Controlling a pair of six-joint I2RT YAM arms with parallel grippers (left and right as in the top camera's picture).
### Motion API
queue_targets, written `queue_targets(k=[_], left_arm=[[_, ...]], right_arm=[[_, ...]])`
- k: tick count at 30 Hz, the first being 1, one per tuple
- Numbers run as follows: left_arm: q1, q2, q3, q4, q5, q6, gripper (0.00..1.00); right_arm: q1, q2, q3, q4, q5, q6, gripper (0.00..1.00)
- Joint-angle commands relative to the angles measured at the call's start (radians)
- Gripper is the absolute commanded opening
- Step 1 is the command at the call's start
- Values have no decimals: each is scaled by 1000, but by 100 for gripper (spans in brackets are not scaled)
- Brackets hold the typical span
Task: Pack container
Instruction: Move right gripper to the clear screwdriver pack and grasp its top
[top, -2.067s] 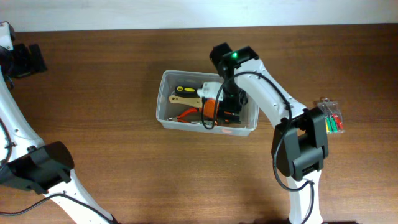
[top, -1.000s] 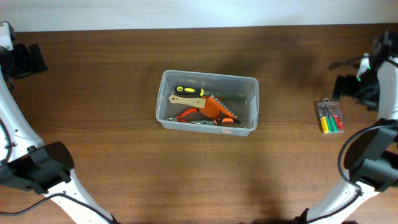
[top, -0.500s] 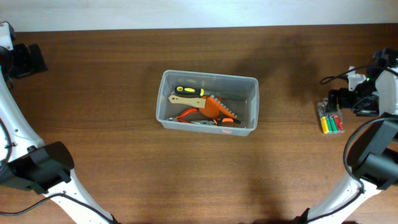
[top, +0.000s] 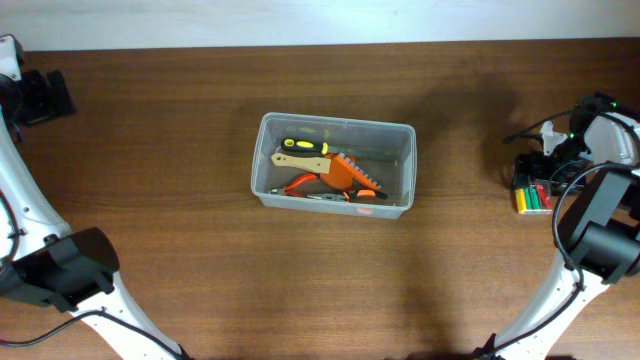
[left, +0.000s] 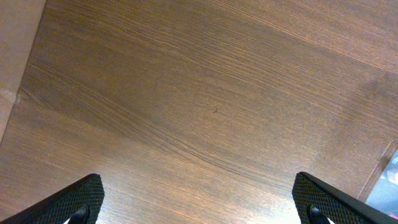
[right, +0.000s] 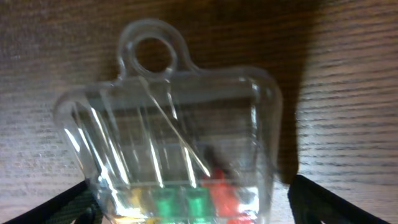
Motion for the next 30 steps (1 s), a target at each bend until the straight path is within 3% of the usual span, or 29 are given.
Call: queue_targets(k=[1, 5, 11, 21, 30], left_arm=[[3, 7, -4, -1, 14, -13, 99], [3, 7, -4, -1, 14, -13, 99], [3, 7, -4, 0, 14, -13, 99], [3, 7, -4, -1, 14, -13, 99], [3, 7, -4, -1, 14, -13, 99]], right_arm=[[27, 35, -7, 2, -14, 35, 85], [44, 47, -8, 2, -13, 48, 78], [53, 47, -8, -9, -12, 95, 58], [53, 25, -6, -100, -23, 193, 50], [111, -166, 151, -261, -123, 205, 39]])
